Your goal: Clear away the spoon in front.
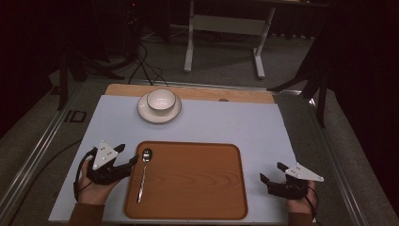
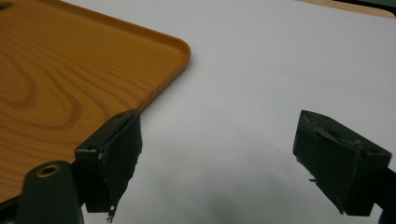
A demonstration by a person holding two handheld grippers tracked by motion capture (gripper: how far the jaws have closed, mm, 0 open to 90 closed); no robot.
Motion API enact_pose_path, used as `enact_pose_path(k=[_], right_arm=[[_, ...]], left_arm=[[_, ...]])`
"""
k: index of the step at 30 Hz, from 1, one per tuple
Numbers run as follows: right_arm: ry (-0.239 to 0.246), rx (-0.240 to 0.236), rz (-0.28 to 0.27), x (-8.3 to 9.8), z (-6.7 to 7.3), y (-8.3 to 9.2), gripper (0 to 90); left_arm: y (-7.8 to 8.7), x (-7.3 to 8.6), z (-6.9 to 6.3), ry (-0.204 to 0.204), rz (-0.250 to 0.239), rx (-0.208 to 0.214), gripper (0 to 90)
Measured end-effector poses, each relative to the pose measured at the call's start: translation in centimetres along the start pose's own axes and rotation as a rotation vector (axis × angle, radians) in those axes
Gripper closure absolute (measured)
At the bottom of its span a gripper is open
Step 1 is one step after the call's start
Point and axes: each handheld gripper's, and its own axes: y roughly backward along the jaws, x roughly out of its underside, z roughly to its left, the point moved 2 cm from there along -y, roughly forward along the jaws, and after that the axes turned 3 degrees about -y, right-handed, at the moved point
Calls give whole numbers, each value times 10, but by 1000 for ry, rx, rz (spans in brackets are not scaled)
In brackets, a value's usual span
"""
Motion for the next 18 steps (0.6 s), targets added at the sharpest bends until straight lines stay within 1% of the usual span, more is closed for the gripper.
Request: enact_pose_path(k=[6,10,13,15,16,18], right_arm=[[-4,5,-5,0,-1,1,154],[-8,11,-10,0,-3,2,154],[-12,15,-12,0,-4,2,154],[-17,19,-15,0,-4,3,154],[-16,21,-17,0,-5,3,153],[-19,21,-21,0,-6,4,153]], left_arm=[[-5,-5,16,47,-15,-38,384],[-9,-4,27,83,-16,-63,371],[-13,1,35,101,4,-96,338],[-14,5,40,127,9,-102,323],[-15,7,41,127,19,-103,316],[-18,11,43,117,43,-120,292]])
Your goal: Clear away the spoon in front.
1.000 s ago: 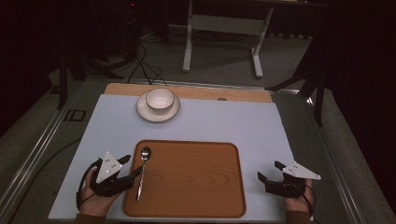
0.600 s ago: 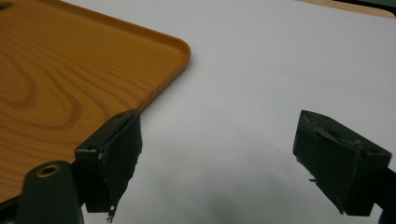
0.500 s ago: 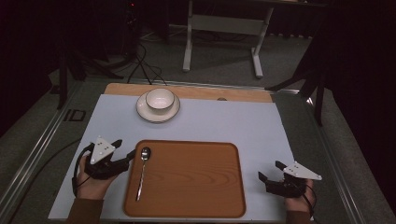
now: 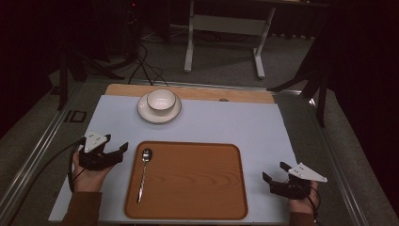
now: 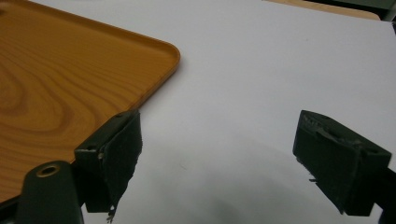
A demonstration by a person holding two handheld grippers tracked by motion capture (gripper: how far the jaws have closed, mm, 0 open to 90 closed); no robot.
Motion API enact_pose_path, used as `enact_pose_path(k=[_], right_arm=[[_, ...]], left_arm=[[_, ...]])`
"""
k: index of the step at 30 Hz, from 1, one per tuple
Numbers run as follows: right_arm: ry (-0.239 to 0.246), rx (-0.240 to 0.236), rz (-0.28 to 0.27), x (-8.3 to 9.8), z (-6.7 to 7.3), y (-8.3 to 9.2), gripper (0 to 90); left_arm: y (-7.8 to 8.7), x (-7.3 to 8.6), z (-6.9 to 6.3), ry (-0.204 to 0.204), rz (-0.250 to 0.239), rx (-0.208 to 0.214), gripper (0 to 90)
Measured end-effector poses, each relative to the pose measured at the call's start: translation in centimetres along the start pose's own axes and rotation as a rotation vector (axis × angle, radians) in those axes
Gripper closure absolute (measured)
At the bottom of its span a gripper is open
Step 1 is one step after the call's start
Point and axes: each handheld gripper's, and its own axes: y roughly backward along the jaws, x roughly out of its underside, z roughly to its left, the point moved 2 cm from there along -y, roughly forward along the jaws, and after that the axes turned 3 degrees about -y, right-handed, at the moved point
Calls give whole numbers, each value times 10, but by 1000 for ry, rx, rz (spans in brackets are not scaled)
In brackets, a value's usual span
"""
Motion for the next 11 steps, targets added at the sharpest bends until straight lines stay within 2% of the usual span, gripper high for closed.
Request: enact_pose_path(k=[4,7,11], right_arm=[[-3,4,-3,0,-1,1,154],[-4,6,-2,0,-2,1,154],[-5,11,-2,0,-4,1,154]], left_arm=[[-7,7,5,9,38,-29,281],[-9,10,9,34,38,-33,281],[-16,18,14,27,69,-55,273]])
